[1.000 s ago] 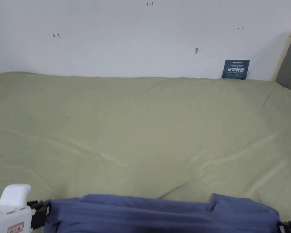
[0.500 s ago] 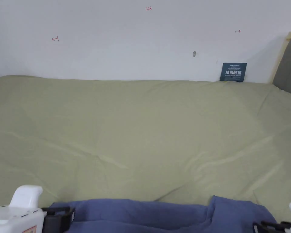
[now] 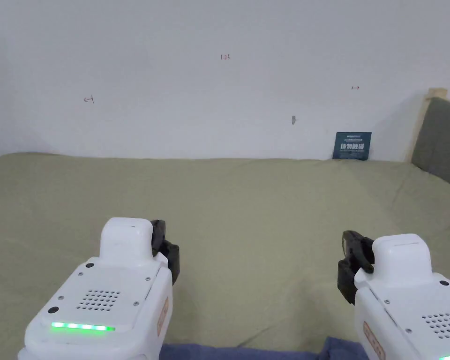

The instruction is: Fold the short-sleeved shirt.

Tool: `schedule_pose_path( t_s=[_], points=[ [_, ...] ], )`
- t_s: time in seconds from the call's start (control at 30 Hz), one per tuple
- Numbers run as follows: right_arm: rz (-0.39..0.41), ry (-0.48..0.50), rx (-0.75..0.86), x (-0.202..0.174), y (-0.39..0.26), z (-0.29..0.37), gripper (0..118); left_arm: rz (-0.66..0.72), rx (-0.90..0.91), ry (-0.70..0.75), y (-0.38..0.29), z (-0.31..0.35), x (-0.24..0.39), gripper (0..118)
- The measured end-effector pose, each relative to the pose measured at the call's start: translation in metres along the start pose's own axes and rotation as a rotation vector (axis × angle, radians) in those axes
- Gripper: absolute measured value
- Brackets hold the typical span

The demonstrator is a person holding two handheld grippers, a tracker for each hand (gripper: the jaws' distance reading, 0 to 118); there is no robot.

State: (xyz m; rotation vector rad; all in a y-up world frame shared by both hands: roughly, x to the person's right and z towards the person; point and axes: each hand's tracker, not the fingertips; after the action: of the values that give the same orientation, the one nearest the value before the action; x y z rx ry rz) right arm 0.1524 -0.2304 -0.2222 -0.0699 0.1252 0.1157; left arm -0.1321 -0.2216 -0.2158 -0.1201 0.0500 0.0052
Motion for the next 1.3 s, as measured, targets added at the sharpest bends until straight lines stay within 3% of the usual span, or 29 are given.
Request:
schedule_pose_path(
  t_s=[0.33, 0.5, 0.63, 0.87, 1.27, 1.3],
  points=[
    [-0.020, -0.061, 0.064, -0.001, 0.007, 0.005, 1, -0.009, -0.006, 0.026, 0.008, 0.000, -0.018, 3],
    [-0.049, -0.068, 0.074, -0.003, 0.007, 0.007, 1, 0.186, -0.234, -0.110, -0.003, -0.023, -0.080, 3],
    [-0.025, -0.068, 0.063, -0.010, 0.001, 0.013, 1, 0.385, -0.537, -0.173, -0.049, -0.048, -0.157, 3],
    [-0.017, -0.036, -0.023, -0.027, -0.027, 0.011, 1, 0.521, -0.907, -0.236, -0.128, -0.066, -0.239, 3],
    [-0.004, -0.017, -0.114, -0.041, -0.048, -0.003, 1, 0.543, -1.046, -0.309, -0.150, -0.086, -0.255, 4],
    [-0.002, -0.017, -0.116, -0.041, -0.049, -0.004, 1, 0.572, -1.044, -0.333, -0.152, -0.087, -0.257, 16]
  ],
)
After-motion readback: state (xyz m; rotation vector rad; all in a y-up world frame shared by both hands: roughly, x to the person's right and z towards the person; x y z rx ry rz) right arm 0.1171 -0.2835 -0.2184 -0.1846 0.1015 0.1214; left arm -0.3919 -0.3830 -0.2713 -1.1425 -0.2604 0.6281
